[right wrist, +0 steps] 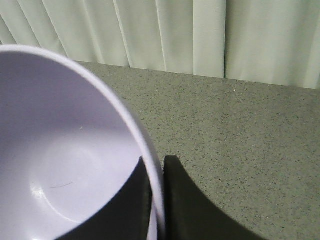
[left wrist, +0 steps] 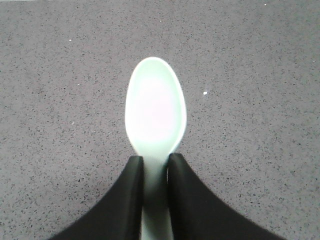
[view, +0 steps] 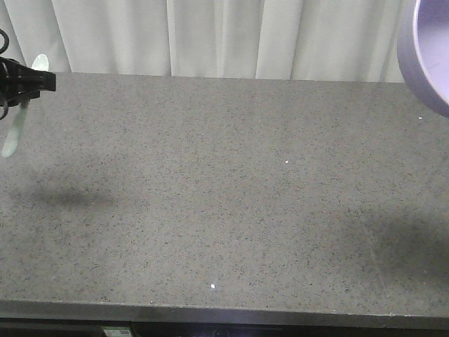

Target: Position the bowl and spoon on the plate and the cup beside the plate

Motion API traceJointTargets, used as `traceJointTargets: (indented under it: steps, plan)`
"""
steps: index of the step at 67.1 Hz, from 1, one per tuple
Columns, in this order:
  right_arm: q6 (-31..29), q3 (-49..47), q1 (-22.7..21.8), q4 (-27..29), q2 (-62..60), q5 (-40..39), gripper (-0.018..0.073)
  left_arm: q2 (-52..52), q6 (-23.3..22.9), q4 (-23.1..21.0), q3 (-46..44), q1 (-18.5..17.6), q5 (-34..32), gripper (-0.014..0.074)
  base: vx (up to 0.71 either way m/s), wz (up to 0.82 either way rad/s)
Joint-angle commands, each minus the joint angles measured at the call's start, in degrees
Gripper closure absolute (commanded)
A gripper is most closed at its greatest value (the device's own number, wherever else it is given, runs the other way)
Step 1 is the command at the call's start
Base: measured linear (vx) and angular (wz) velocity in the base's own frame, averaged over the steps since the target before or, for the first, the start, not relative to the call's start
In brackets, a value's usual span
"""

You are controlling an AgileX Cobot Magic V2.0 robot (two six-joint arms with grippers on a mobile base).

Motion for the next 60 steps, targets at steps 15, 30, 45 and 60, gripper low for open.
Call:
traceJointTargets:
  steps: [15,30,45,60]
  plan:
    - [-0.4,-1.8,-0.1,3.4,-0.8,-2.4,0.0564,-2.0,-0.5,-0.8,-1.5,-0.1,-3.2,0.0603,0.0,0.0]
    - [-0.4,-1.8,-0.1,3.4,-0.8,-2.4,0.0564,-2.0,-0.5,-0.8,-1.5,-0.1,-3.2,0.0603,0.0,0.0]
    - [-0.4,-1.8,-0.1,3.4,-0.8,-2.4,0.0564,-2.0,-0.5,-0.8,-1.5,-0.1,-3.2,0.0603,0.0,0.0]
    - [-0.4,-1.8,-0.1,3.4,-0.8,-2.4,0.0564,-2.0,-0.5,-0.8,-1.5,-0.1,-3.2,0.0603,0.0,0.0]
